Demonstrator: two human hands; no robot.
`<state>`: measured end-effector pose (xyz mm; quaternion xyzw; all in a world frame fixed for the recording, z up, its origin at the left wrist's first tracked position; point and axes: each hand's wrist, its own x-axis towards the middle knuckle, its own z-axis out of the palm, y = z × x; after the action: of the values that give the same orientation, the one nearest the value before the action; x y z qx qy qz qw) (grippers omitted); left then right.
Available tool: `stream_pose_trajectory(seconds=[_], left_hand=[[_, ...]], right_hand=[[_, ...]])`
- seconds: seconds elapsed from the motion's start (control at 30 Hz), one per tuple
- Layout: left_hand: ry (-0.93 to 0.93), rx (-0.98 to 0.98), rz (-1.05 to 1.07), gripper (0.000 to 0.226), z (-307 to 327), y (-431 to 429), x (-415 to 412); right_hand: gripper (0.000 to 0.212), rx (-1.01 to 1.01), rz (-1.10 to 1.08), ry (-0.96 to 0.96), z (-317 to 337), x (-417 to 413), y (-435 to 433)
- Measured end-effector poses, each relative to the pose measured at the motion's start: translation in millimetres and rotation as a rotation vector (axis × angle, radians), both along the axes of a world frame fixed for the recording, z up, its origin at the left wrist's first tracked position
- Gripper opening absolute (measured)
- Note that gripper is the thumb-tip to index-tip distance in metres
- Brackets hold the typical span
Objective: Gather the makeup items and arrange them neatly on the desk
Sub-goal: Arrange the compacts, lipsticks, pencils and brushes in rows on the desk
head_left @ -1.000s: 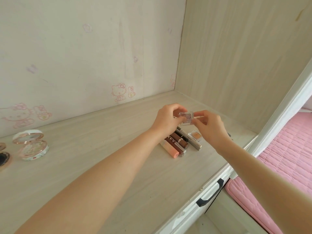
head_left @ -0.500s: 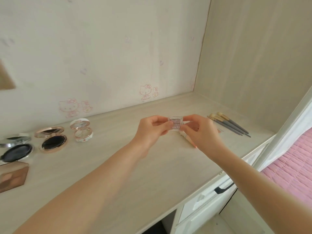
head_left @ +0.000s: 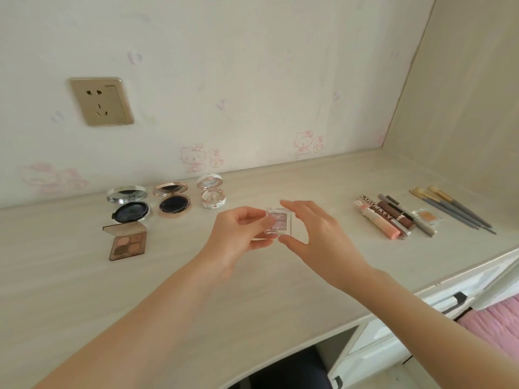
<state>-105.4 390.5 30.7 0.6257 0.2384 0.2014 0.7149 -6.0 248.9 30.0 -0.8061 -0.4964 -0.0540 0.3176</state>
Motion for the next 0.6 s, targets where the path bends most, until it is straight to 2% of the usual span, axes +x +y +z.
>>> stream_pose_trajectory(seconds=[0.17, 0.27, 0.6], left_hand=[[0.021, -0.023, 0.051, 0.022, -6, 17, -36], [0.004, -0.078, 0.064, 0.021, -9, 24, -52], [-0.15, -0.489, -0.01, 0.029, -16, 28, -74]], right_hand=[[0.051, 0.004, 0.074, -0.124, -7, -24, 24], [0.049, 0.025, 0.108, -0.116, -9, -35, 34], [0.045, 0.054, 0.164, -0.025, -18, -49, 52]])
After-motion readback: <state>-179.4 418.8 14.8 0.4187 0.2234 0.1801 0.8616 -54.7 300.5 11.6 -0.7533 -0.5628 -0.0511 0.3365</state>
